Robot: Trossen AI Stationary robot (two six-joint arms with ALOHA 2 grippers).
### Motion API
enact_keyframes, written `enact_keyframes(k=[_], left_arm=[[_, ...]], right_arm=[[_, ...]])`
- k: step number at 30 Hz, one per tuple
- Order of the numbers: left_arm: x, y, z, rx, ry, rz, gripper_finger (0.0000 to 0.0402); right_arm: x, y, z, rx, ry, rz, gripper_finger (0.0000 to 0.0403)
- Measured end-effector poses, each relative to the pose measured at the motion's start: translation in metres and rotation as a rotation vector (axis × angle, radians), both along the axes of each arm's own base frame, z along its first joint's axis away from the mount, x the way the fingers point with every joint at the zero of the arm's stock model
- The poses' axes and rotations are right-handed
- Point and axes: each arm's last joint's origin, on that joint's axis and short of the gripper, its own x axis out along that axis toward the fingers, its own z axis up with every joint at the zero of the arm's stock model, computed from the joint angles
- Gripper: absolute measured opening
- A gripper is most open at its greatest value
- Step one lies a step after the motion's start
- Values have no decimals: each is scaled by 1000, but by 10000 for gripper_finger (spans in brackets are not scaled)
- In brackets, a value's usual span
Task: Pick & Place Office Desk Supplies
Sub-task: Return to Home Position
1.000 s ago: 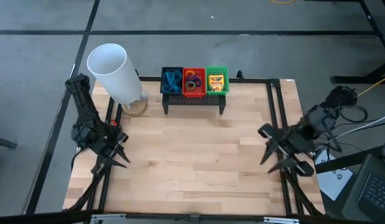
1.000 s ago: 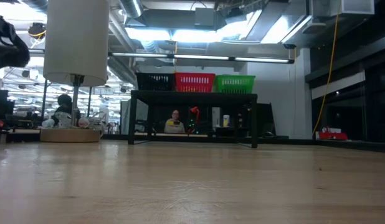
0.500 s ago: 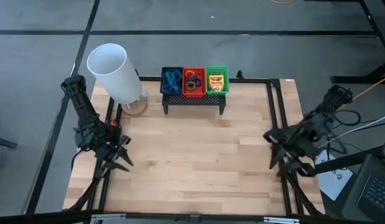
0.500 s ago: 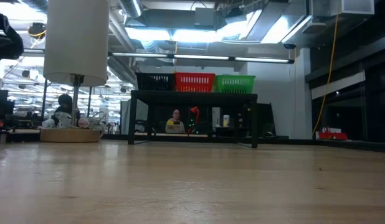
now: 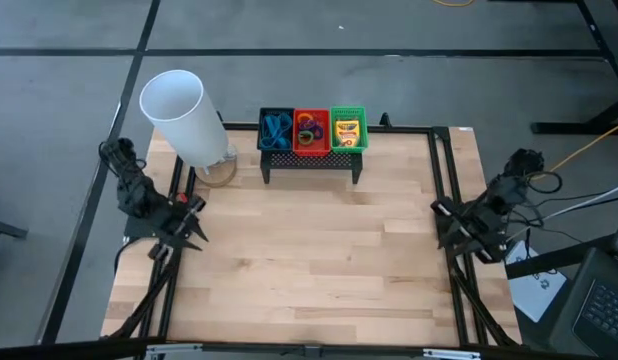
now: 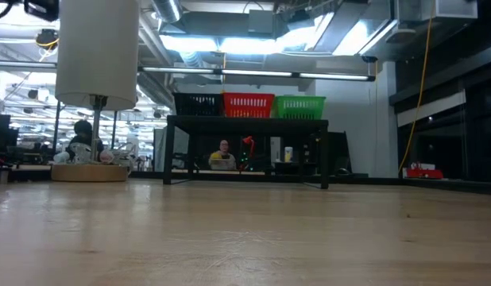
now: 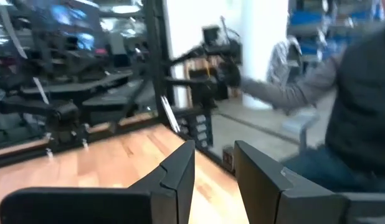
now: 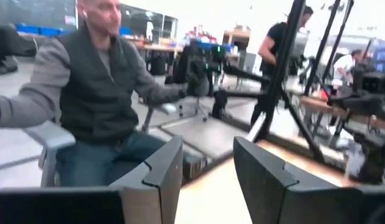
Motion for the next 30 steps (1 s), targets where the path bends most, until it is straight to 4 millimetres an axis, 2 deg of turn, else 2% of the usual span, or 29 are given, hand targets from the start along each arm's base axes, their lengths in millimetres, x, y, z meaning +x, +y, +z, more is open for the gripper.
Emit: enact_keyframes(k=[4, 6, 10, 12, 15, 18, 25, 30], left_arm=[[-2, 3, -18, 20, -14, -27, 111], [1, 3, -34, 32, 15, 2, 111], [6, 3, -48, 51, 45, 41, 111], [8, 2, -52, 44, 42, 24, 111], [11, -1, -59, 16, 25, -41, 111], [12, -1, -62, 40, 20, -67, 111], [19, 4, -67, 96, 50, -10, 111], [27, 5, -76, 94, 103, 8, 111]], right_arm=[[-6, -6, -16, 2, 2, 0, 143], [-4, -4, -23, -23, 24, 0, 143], [-2, -2, -24, -15, -15, -1, 143], [-1, 0, -31, -62, -5, 15, 143], [2, 3, -36, -34, -28, 27, 143], [7, 7, -53, -52, 45, 26, 143], [17, 17, -95, -53, 105, 15, 143], [19, 17, -94, 22, 117, -9, 143]])
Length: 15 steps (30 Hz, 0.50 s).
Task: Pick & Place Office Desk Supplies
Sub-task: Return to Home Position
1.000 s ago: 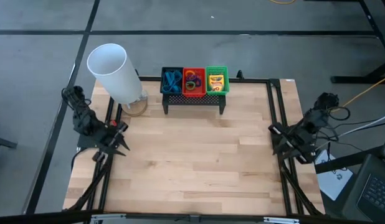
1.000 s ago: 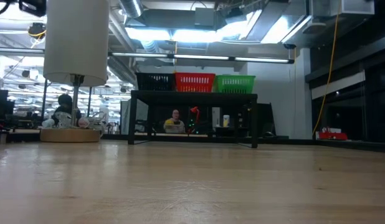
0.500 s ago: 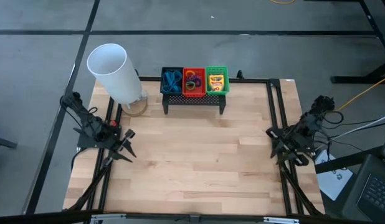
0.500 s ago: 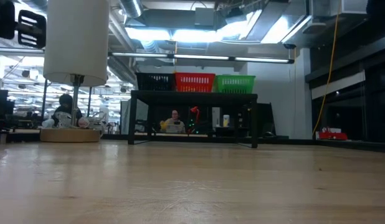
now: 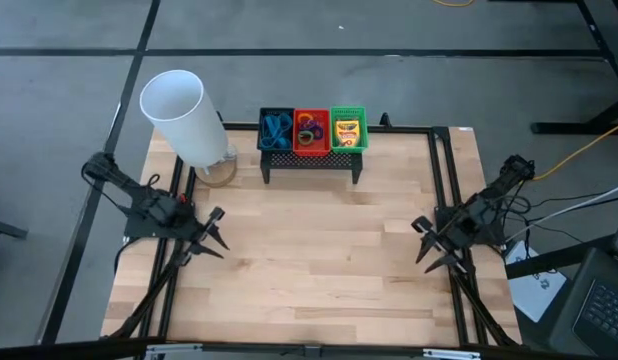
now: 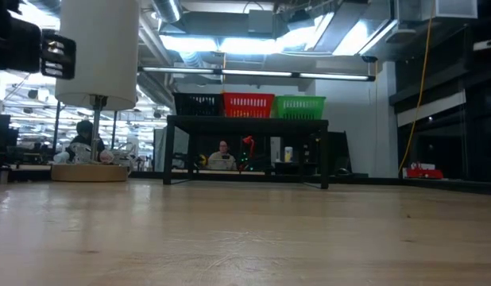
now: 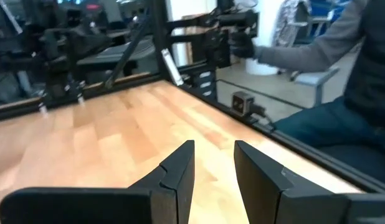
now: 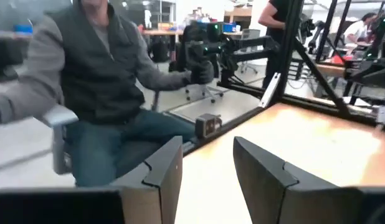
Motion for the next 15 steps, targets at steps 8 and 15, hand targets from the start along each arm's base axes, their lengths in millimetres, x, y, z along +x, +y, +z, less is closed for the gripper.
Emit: enact_keyframes(k=[8, 15], left_arm=[[4, 4, -2, 34, 10, 13, 111], [10, 8, -10, 82, 87, 98, 111]], right_arm=[[2, 1, -3, 62, 37, -32, 143], [6, 5, -10, -32, 75, -34, 143]])
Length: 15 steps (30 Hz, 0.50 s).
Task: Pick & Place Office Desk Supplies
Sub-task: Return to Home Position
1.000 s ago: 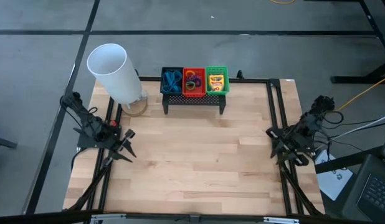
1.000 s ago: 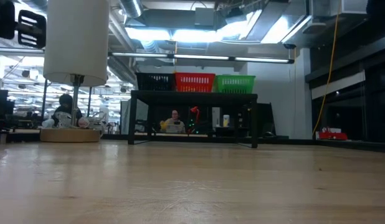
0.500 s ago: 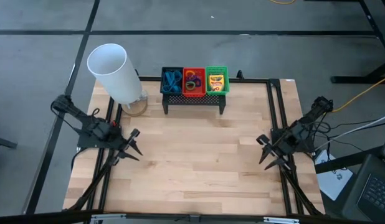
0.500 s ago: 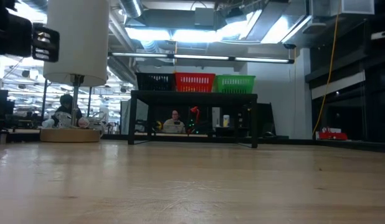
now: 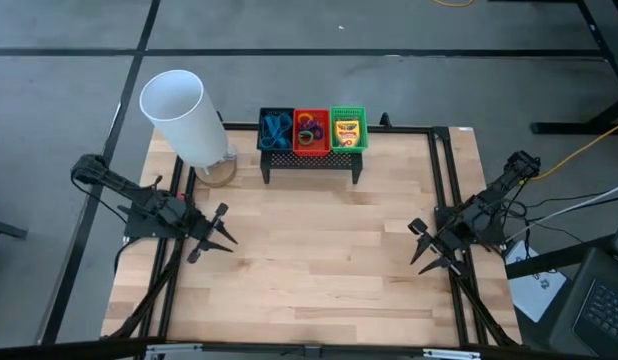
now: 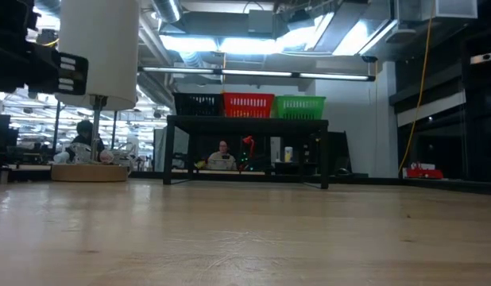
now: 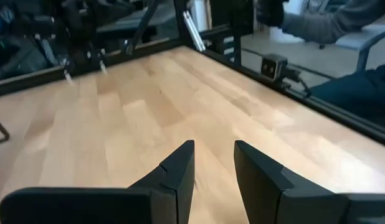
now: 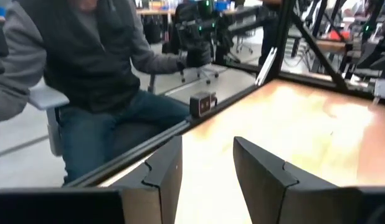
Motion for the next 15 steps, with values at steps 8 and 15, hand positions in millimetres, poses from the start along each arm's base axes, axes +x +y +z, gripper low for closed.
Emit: enact_keyframes(k=[8, 15], left_arm=[[4, -1, -10, 1, 119, 22, 111], [5, -1, -14, 52, 138, 13, 111]], right_arm=[[4, 3, -8, -88, 39, 3, 143], [4, 4, -8, -178, -34, 20, 143]])
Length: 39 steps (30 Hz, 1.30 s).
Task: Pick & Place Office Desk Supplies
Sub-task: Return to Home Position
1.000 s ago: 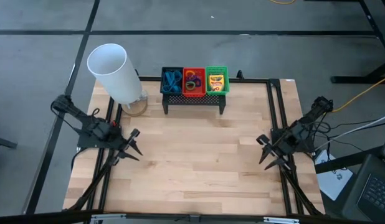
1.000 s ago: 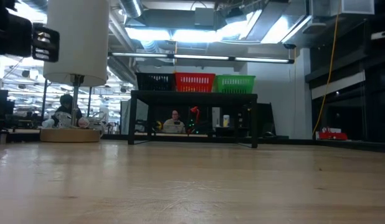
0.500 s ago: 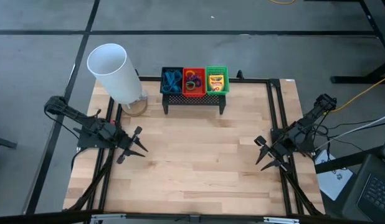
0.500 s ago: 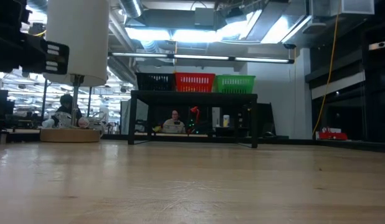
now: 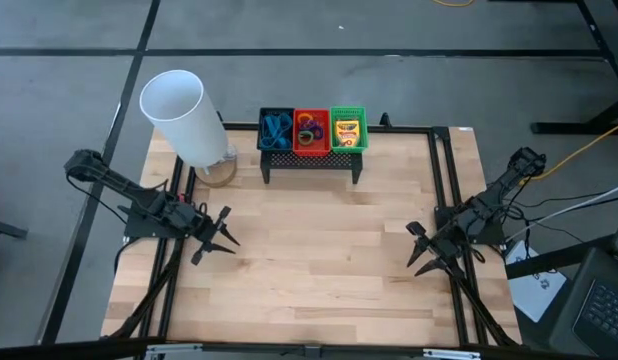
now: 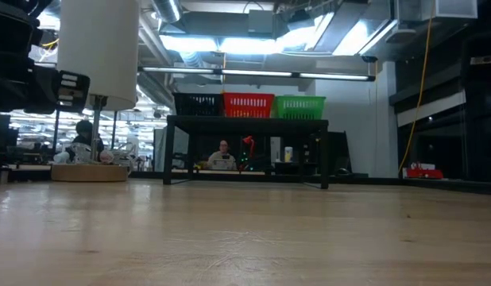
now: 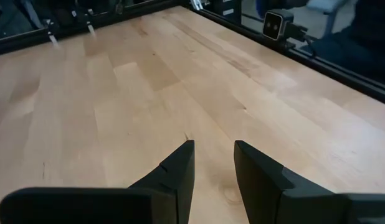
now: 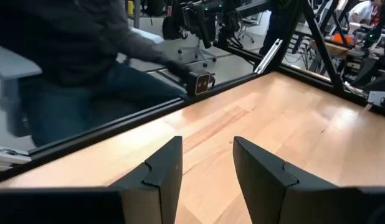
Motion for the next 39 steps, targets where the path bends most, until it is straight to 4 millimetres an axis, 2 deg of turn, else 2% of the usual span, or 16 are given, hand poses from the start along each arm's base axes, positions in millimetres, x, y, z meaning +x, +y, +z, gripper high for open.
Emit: enact_keyframes(k=[39], left_arm=[[1, 0, 2, -9, -25, 2, 111]], right_arm=[[0, 0, 0, 5, 3, -1, 143]])
